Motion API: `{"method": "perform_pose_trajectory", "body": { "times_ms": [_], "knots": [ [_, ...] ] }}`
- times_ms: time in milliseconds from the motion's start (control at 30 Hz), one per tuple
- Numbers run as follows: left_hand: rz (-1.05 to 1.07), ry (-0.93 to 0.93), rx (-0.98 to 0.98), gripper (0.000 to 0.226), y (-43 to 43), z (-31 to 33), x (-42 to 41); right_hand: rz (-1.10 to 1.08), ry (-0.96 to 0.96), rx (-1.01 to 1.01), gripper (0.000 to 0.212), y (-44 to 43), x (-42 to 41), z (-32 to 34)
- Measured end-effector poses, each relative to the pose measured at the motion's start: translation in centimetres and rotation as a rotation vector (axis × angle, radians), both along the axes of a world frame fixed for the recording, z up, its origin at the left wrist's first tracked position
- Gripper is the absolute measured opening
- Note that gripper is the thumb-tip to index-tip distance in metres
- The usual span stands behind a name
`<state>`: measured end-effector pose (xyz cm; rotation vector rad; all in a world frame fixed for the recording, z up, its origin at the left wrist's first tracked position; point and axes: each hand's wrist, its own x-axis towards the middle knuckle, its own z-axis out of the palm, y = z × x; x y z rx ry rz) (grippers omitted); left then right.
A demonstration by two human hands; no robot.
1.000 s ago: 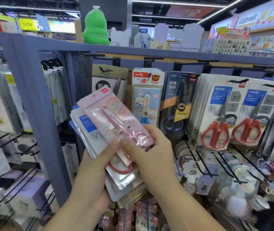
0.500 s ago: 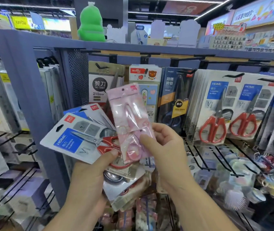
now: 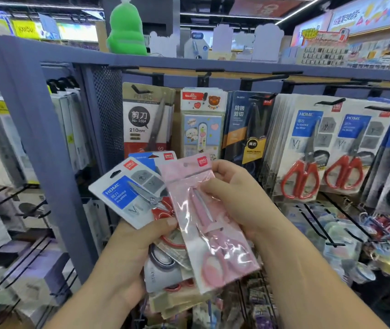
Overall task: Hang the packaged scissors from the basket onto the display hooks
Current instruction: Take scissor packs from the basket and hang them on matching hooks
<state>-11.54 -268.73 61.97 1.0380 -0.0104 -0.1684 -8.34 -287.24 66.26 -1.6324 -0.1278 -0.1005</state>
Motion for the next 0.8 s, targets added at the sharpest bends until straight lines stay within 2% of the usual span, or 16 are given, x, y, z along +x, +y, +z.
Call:
{"method": "perform_pose_trajectory", "body": {
  "times_ms": [133,233,433,500,600,800],
  "knots": [
    [0.053,0.035,0.011,0.046,0.6,-0.7,0.4,-0.061,-0.038,-0.002,0.013,0.2,0.8,-0.2],
    [0.096,0.038,0.020,0.047,1.1,-0.9,0.6,-0.091,-0.120,-0.028,0.020,0.6,1.0,0.8],
    [0.151,0.014,-0.021,0.047,2.5,0.1,1.4,-0.280,-0.525,-0.198,0.024,0.7,1.6,6.0],
    [0.180,-0.008,-0.015,0.047,3.0,0.6,1.8,-0.366,-0.599,-0.270,0.027,0.8,2.3,7.3],
    [0.192,-0.024,0.009,0.053,3.3,1.1,1.9,-0.436,-0.568,-0.339,0.029,0.7,3.5,8.0],
    [0.189,-0.023,0.013,0.053,3.5,1.3,1.7,-0.460,-0.542,-0.317,0.025,0.8,4.6,7.6]
  ]
}}
